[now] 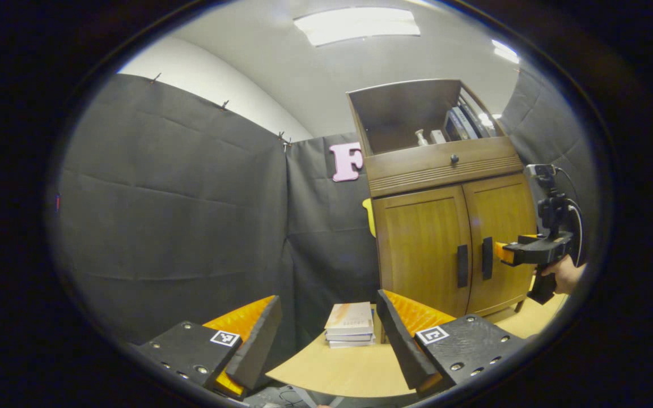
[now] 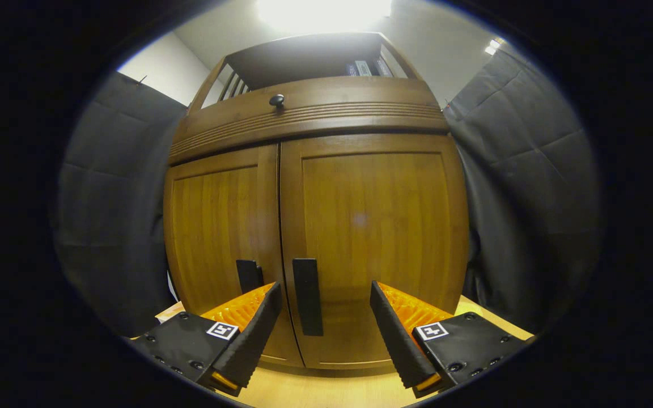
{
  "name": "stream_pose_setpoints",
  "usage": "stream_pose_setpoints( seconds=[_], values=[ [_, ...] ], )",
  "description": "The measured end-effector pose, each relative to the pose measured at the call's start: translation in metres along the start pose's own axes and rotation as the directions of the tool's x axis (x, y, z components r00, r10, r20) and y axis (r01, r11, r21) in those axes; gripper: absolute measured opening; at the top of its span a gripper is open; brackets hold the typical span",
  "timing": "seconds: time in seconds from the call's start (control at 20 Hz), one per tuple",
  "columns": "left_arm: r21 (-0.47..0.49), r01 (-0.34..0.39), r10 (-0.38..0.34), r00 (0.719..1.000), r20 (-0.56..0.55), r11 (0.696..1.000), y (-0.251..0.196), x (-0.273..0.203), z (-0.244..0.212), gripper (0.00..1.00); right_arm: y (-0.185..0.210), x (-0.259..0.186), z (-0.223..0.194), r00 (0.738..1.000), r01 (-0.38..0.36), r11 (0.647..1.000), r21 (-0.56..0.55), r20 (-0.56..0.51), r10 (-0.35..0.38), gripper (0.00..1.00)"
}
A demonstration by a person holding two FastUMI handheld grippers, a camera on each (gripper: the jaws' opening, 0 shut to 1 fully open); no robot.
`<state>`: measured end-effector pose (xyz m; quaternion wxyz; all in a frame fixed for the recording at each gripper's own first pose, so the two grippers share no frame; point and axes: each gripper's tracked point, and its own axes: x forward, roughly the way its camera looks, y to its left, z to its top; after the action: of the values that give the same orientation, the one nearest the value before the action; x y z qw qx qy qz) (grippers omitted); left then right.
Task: Open the right door of the double-door shoe cabinet with the right hand, and open the left door with the left hand.
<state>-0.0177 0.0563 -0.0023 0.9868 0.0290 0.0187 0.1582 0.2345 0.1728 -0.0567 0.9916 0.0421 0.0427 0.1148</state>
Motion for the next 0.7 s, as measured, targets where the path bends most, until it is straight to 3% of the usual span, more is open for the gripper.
stream_pose_setpoints(
  seconds=[0.45,0.55,0.65,0.7],
  values=[
    [0.021,-0.063,0.064,0.998,-0.03,0.998,0.023,-0.015,-0.007,0.96,0.01,0.052,-0.023,0.998,-0.005,1.0,0.011,-0.064,0.006,0.95],
    [0.024,-0.077,0.077,0.996,-0.034,0.997,0.027,-0.016,-0.007,0.96,0.006,0.059,-0.03,0.997,0.003,1.0,0.017,-0.083,-0.002,0.89],
    [0.025,-0.087,0.088,0.995,-0.04,0.996,0.03,-0.018,-0.007,0.96,0.003,0.065,-0.037,0.994,0.007,1.0,0.022,-0.105,-0.004,0.91],
    [0.028,-0.09,0.091,0.995,-0.043,0.996,0.031,-0.019,-0.008,0.96,0.006,0.067,-0.038,0.994,-0.004,0.999,0.035,-0.108,0.007,0.83]
  ],
)
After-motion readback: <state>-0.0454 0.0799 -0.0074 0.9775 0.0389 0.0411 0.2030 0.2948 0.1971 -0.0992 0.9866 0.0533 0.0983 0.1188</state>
